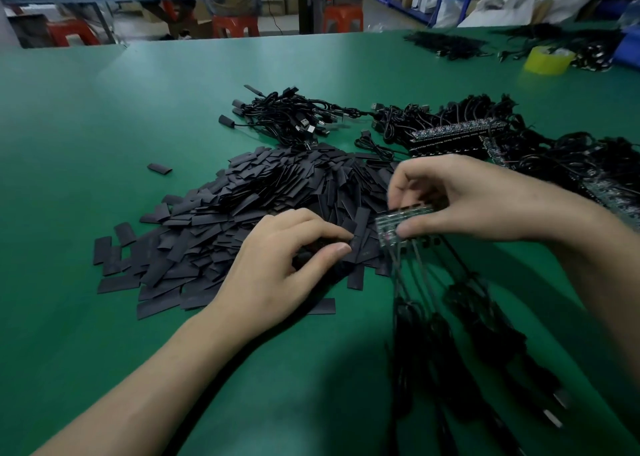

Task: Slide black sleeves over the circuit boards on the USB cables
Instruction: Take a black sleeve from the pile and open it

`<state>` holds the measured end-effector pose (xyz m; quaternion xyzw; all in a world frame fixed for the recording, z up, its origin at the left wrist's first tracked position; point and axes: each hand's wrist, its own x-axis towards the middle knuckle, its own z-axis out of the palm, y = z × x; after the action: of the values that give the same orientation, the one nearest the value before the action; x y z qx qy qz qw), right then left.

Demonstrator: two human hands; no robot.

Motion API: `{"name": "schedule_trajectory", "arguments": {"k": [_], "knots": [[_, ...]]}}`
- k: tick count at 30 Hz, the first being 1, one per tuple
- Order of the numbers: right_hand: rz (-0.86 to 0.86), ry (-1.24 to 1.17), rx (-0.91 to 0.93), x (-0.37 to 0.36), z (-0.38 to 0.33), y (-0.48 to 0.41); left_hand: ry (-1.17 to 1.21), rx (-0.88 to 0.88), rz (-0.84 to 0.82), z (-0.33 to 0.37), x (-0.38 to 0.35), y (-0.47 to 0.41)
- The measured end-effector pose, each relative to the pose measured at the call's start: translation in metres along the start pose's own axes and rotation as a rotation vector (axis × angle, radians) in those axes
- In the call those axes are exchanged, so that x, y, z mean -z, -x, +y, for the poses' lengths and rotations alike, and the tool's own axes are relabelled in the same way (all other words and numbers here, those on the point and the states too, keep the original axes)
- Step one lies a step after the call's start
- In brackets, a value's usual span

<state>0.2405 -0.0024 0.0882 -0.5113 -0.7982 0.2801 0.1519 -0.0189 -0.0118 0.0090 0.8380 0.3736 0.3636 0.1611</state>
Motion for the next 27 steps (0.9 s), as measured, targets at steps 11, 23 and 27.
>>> {"name": "schedule_trajectory", "arguments": {"k": [11,23,27], "knots": [[0.141,-0.595,0.008,-0.064,-0.012,-0.017,0.725,0.449,0.078,0.006,0.007,0.0],[0.088,-0.893,-0.023,-0.075,-0.009,-0.017,0.874,0.514,0.012,0.014,0.01,-0.003],[0.051,-0.996,-0.012,-0.078,-0.007,-0.016,0.903,0.505,-0.001,0.015,0.012,-0.004]]}}
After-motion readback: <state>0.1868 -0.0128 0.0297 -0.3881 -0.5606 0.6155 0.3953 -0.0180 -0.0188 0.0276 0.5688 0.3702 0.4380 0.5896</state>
